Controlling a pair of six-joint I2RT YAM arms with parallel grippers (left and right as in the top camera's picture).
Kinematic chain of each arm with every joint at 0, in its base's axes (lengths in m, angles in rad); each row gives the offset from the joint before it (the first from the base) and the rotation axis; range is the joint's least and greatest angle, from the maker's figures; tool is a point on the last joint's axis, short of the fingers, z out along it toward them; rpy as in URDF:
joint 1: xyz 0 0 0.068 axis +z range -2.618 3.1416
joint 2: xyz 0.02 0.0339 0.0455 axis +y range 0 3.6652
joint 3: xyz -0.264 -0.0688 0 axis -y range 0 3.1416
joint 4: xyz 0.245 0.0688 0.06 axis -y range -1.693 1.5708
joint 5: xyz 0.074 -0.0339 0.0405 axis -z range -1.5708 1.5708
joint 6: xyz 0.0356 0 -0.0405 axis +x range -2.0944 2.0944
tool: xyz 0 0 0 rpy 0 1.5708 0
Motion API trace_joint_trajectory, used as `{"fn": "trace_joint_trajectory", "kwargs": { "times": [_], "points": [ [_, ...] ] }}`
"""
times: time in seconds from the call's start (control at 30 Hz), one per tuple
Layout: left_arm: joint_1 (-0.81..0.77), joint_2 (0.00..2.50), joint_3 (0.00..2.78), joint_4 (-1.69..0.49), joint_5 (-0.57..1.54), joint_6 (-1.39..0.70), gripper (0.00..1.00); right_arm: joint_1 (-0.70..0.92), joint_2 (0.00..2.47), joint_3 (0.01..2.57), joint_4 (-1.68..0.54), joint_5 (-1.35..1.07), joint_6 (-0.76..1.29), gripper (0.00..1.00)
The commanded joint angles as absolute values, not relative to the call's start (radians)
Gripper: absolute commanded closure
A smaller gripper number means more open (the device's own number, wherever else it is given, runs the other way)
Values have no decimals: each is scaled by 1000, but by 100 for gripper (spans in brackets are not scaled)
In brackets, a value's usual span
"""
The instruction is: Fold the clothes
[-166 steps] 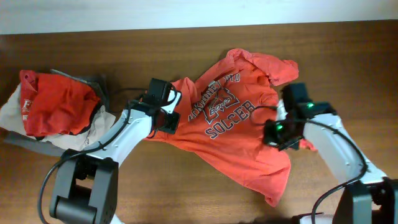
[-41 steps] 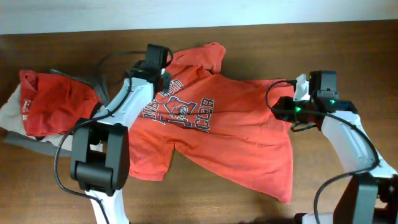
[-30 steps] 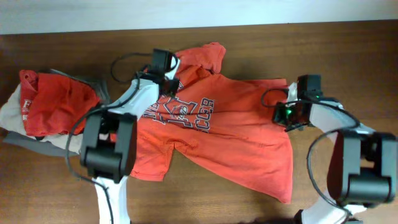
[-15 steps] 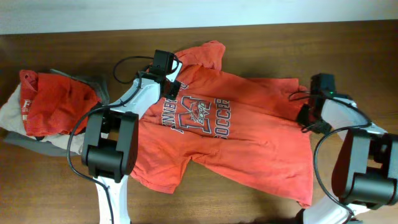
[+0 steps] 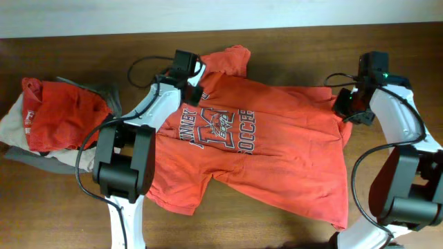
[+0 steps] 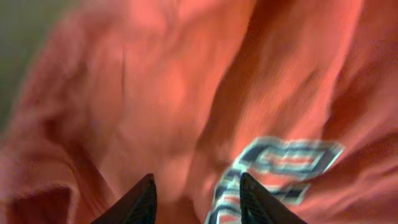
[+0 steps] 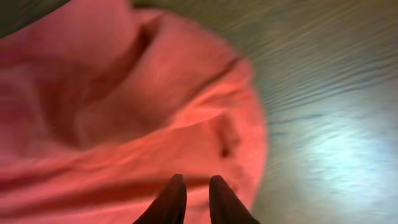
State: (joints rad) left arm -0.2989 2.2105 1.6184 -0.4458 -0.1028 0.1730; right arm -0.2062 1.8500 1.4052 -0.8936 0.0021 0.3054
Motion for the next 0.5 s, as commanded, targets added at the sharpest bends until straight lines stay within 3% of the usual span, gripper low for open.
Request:
{"fn": "trace_joint_trajectory", "kwargs": {
  "times": [0.0,0.47],
  "points": [
    [-300,2184,1650,-400,-75,182,55,-182,1855,1380,-880,-96,284,82],
    [-300,2263,1650,-234,-38,260,71,-110,1855,1243,-715,-429,10,81]
  ]
}}
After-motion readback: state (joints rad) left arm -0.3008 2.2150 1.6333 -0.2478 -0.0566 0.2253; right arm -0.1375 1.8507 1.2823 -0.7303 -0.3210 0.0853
